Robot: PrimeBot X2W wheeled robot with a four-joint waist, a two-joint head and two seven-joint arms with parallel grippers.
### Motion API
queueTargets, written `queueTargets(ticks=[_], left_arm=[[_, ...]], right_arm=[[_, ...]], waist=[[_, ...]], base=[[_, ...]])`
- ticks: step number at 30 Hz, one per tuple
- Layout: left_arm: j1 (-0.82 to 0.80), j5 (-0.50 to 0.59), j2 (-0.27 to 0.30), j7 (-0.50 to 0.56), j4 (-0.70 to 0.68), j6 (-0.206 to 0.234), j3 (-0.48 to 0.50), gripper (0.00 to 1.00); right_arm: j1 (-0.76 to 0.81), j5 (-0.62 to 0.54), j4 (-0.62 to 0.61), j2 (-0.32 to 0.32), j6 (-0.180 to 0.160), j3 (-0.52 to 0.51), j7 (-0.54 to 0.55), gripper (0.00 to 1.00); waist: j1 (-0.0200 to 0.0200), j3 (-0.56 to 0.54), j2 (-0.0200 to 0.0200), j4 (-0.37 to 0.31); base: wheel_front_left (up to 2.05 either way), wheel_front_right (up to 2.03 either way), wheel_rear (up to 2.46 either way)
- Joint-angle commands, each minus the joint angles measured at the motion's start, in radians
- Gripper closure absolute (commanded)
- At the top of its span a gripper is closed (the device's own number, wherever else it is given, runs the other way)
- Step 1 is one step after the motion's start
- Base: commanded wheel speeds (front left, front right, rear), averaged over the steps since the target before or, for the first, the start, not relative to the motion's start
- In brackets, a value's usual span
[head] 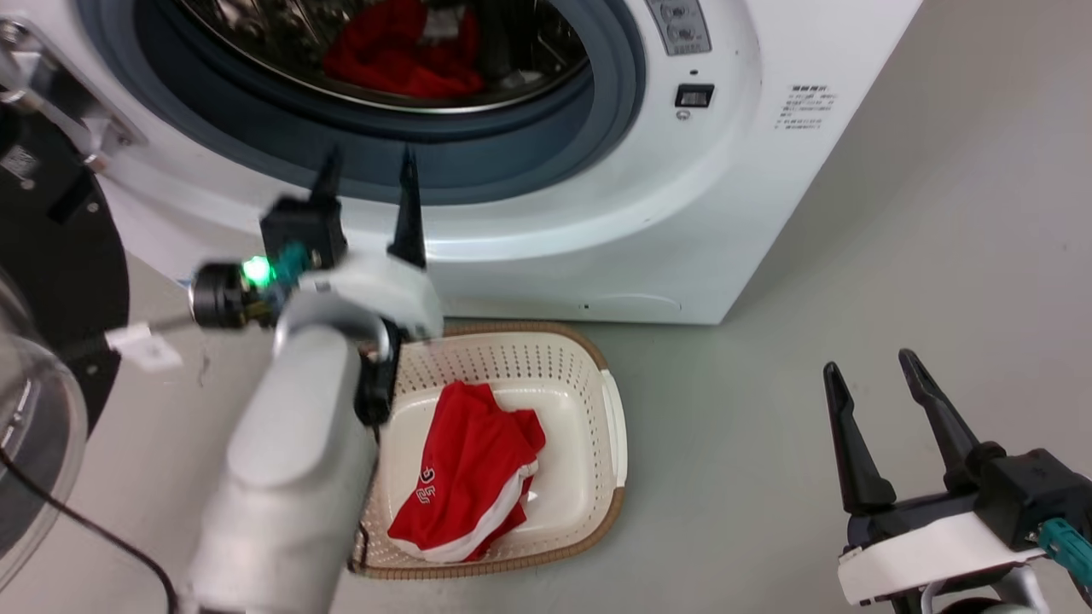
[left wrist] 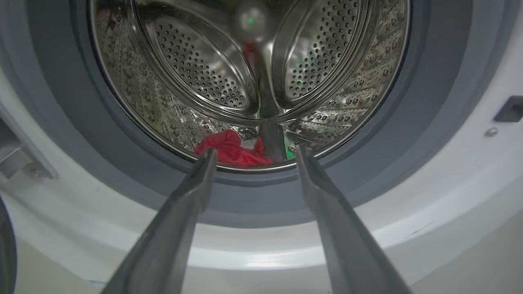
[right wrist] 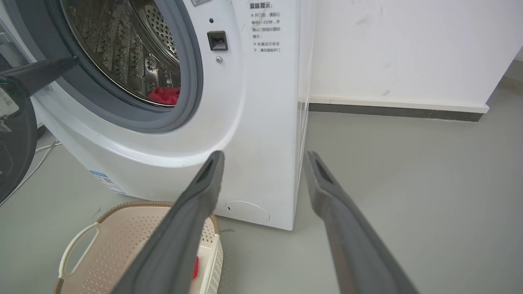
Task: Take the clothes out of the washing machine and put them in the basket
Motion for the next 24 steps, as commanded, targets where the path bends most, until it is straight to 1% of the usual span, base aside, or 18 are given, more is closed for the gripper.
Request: queueTargets(ticks=[1,3,4,6,10,14,20,24], left_arm=[[-0.079,0.005,0.017,0.003,0.050,-0.012,0.000,0.00],[-0.152,0.006,0.025,0.016,0.105,-0.022,-0.003,0.00],[-0.152,0.006,0.025,0.016,0.105,-0.022,-0.003,0.00],[-0.229,0.006,0.044,0.042,0.157,-0.033,-0.002,0.00],[-0.370,0.005,0.069,0.102,0.258,-0.048,-0.004,0.00],[-0.488,-0.007,0.108,0.174,0.354,-0.069,0.006,0.00],[-0.606,0.007,0.168,0.290,0.465,-0.073,-0.008,0.00],[-0.665,0.034,0.215,0.364,0.508,-0.075,-0.035,0.00]], right_arm=[[-0.023,0.000,-0.001,-0.001,0.000,0.006,-0.006,0.00],[-0.033,0.001,0.004,-0.001,0.000,0.012,-0.013,0.00],[-0.033,0.001,0.004,-0.001,0.000,0.012,-0.013,0.00],[-0.045,0.001,0.008,-0.001,0.000,0.021,-0.014,0.00],[-0.074,0.002,0.019,-0.001,0.000,0.041,-0.027,0.00],[-0.108,0.009,0.033,-0.001,0.000,0.065,-0.040,0.00],[-0.154,0.038,0.072,-0.001,0.000,0.084,-0.070,0.00],[-0.176,0.058,0.101,0.000,0.000,0.110,-0.095,0.00]], waist=[[0.0000,0.049,0.0000,-0.014],[0.0000,0.076,0.0000,-0.021],[0.0000,0.076,0.0000,-0.021],[0.0000,0.107,0.0000,-0.030],[0.0000,0.165,0.0000,-0.052],[0.0000,0.219,0.0000,-0.084],[0.0000,0.279,0.0000,-0.144],[0.0000,0.310,0.0000,-0.189]], base=[[0.00,0.00,0.00],[0.00,0.00,0.00],[0.00,0.00,0.00],[0.00,0.00,0.00],[0.00,0.00,0.00],[0.00,0.00,0.00],[0.00,0.00,0.00],[0.00,0.00,0.00]])
